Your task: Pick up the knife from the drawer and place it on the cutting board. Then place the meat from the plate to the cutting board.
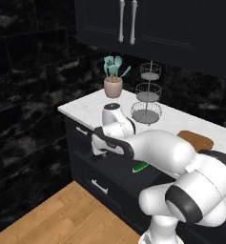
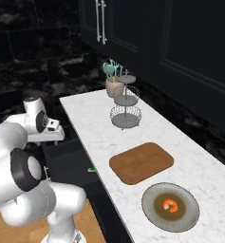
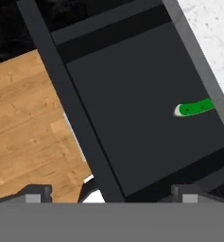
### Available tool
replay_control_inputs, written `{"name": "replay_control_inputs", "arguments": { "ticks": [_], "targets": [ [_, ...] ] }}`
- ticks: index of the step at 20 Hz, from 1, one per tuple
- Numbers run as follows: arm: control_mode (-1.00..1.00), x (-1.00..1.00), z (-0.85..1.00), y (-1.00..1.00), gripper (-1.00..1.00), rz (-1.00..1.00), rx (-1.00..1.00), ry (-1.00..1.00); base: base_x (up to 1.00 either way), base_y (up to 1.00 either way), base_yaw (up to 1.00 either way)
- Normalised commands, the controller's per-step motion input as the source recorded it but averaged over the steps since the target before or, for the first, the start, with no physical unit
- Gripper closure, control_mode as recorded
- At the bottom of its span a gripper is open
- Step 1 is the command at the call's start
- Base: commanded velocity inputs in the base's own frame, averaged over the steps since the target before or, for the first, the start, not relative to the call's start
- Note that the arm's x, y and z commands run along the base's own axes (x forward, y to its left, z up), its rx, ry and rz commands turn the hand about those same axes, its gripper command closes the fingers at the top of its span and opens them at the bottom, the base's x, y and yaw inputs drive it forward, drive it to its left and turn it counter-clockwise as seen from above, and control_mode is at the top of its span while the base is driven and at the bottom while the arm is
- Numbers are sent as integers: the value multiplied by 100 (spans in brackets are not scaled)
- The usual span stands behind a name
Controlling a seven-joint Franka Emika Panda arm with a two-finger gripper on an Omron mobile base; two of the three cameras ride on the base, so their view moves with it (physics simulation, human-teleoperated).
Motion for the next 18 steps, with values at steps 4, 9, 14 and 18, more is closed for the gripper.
{"name": "replay_control_inputs", "arguments": {
  "ticks": [4, 9, 14, 18],
  "targets": [
    [-100, 0, -37, 13, -100, 1, 2, 0, 0, 0, 0],
    [-100, -6, -21, 43, -100, 15, 0, 0, 0, 0, 0],
    [-100, -3, -15, 4, -100, 11, 0, 0, 0, 0, 0],
    [-100, -2, -38, 3, -100, 8, -2, 0, 0, 0, 0]
  ]
}}
